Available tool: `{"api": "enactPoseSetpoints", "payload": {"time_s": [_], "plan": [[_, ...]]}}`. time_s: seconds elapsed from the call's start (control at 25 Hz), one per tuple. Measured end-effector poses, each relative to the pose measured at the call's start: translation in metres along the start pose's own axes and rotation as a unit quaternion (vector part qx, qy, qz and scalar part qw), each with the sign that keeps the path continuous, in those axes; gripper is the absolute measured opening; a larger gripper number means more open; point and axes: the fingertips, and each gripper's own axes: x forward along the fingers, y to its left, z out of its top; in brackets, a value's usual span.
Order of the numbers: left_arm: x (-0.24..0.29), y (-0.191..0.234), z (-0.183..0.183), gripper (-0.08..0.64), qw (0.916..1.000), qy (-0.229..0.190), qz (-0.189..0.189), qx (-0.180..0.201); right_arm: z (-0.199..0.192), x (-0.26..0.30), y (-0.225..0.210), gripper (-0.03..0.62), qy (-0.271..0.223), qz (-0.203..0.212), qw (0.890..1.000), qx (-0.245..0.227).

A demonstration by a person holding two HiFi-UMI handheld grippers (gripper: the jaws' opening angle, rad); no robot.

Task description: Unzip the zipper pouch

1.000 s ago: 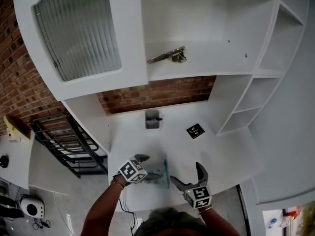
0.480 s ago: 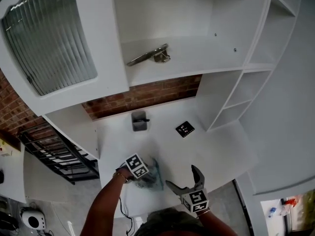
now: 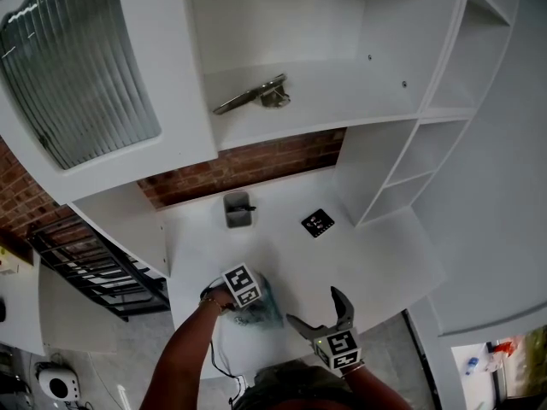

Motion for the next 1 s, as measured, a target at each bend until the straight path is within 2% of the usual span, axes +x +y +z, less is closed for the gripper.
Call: {"api": "enactPoseSetpoints", "payload": {"time_s": [0.16, 0.28, 0.36, 0.44, 0.56, 0.72, 0.88, 1.0], "plan": [[0.000, 0.000, 0.002, 0.081, 0.9999, -0.011, 0.006, 0.006, 0.005, 0.003, 0.000, 0.560, -0.010, 0.001, 1.000, 0.003], [-0.011, 0.004, 0.010, 0.020, 0.9983, -0.053, 0.021, -0.008, 0.000, 0.003, 0.002, 0.560, 0.007, 0.004, 1.000, 0.005], [-0.020, 0.004, 0.013, 0.014, 0.9957, -0.085, 0.034, -0.012, 0.003, 0.004, 0.004, 0.560, -0.002, 0.007, 1.000, 0.006], [-0.028, 0.001, 0.016, 0.011, 0.9925, -0.111, 0.053, -0.002, 0.009, 0.005, 0.006, 0.558, -0.017, 0.011, 1.000, 0.006], [-0.043, -0.010, 0.021, 0.011, 0.9841, -0.145, 0.094, 0.041, 0.013, 0.006, 0.008, 0.558, -0.019, 0.027, 0.999, 0.024], [-0.065, -0.027, 0.026, 0.011, 0.9646, -0.199, 0.150, 0.086, 0.021, 0.007, 0.007, 0.555, -0.038, 0.044, 0.997, 0.058], [-0.099, -0.042, 0.036, 0.009, 0.9358, -0.286, 0.186, 0.087, 0.029, 0.007, 0.012, 0.555, -0.045, 0.067, 0.995, 0.056], [-0.124, -0.051, 0.038, 0.009, 0.9138, -0.336, 0.211, 0.084, 0.032, 0.007, 0.018, 0.555, -0.050, 0.087, 0.993, 0.068]]}}
